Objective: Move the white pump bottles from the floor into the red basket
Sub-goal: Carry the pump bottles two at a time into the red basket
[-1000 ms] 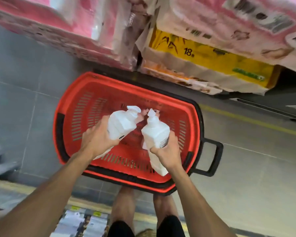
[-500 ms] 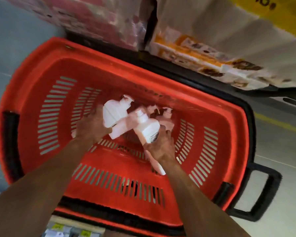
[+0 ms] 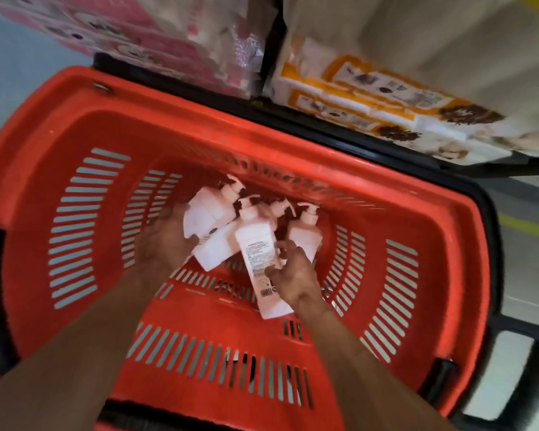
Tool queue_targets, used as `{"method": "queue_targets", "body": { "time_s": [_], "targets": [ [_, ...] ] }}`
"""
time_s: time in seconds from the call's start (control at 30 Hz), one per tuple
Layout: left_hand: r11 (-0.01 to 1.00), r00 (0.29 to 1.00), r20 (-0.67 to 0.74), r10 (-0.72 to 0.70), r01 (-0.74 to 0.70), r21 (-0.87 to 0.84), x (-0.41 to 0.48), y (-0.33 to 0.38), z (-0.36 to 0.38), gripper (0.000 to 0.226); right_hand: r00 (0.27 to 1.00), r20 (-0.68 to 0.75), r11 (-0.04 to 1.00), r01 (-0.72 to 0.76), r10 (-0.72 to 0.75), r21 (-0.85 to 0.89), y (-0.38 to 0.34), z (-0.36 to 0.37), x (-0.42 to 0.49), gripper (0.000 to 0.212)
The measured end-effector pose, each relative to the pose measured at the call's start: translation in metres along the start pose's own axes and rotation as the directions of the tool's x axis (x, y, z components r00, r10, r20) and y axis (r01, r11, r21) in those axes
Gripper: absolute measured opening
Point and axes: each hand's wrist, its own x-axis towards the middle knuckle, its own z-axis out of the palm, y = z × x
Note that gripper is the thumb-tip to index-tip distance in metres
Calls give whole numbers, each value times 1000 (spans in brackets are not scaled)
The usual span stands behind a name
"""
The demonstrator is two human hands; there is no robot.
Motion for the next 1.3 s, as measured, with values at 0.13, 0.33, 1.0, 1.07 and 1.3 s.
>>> {"method": "queue_targets", "body": {
  "time_s": [0.13,0.33,1.0,1.07,1.3],
  "targets": [
    [999,996,76,40,-42,25,-33,10,-45,38,998,54,998,18,-15,-54,-1,-32,-42,47],
    [965,977,88,195,-207,162,-102,56,-119,35,996,78,993,48,-40,-106,-23,-73,-116,42],
    [711,772,-89,630,-527,466,-384,248,-423,51,884,-222,816,248,-411,-522,-155,-360,-471,46],
    [688,735,-100,671,-566,454,-409,254,-438,48,883,-259,831,219,-392,-511,-153,-366,-510,47],
    [528,570,-48,820,-723,446,-476,296,-454,47,855,-455,949,124,-250,-290,-124,-380,-612,39]
  ]
}}
